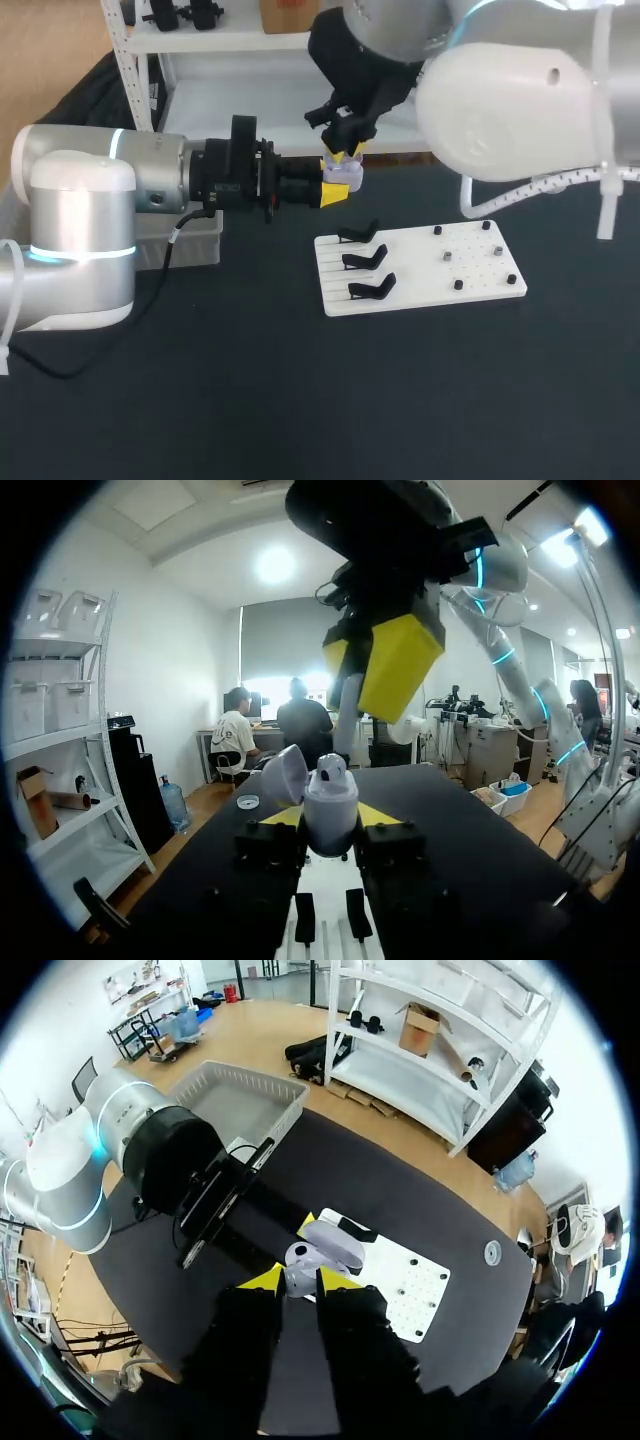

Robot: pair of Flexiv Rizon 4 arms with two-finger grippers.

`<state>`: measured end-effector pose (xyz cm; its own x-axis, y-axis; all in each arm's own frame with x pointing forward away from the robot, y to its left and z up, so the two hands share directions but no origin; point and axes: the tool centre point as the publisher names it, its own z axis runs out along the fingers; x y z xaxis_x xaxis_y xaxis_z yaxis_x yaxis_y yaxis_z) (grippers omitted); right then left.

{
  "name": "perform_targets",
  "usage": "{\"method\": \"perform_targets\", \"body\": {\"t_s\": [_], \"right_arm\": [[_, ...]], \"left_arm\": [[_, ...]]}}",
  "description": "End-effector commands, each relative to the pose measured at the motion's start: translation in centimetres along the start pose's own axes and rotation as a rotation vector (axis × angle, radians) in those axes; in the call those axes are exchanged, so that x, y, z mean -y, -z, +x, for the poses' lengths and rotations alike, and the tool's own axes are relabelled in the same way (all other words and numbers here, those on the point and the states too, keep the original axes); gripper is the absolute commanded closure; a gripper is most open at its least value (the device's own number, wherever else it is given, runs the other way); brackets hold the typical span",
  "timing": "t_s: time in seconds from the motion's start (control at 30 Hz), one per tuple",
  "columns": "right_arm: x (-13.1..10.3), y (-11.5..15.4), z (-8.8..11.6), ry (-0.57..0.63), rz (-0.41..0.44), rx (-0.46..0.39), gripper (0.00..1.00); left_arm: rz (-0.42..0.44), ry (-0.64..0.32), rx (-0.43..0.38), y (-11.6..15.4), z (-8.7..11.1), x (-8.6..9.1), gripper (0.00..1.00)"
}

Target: Pick up each earbud case from the left stands, insert the matching earbuds, close the lid, and place the case in the box.

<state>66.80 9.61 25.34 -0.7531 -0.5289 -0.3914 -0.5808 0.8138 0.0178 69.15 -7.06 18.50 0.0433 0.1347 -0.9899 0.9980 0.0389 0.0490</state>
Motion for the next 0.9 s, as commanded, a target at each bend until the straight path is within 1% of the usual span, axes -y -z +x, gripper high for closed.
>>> {"method": "perform_targets", "body": {"t_s": [0.03, 0.7, 0.9], "right_arm": [[-0.1, -0.2, -0.4, 0.001, -0.001, -0.009, 1.0], [0.0, -2.0, -0.2, 0.006, -0.008, -0.039, 1.0], [0.1, -2.0, -0.3, 0.007, -0.005, -0.041, 1.0]], "left_arm": [[0.0, -0.001, 0.002, 0.0, 0.0, 0.0, 1.0], [0.0, -0.001, 0.002, 0.0, 0.0, 0.0, 1.0], [0.0, -0.001, 0.002, 0.0, 0.0, 0.0, 1.0]]}}
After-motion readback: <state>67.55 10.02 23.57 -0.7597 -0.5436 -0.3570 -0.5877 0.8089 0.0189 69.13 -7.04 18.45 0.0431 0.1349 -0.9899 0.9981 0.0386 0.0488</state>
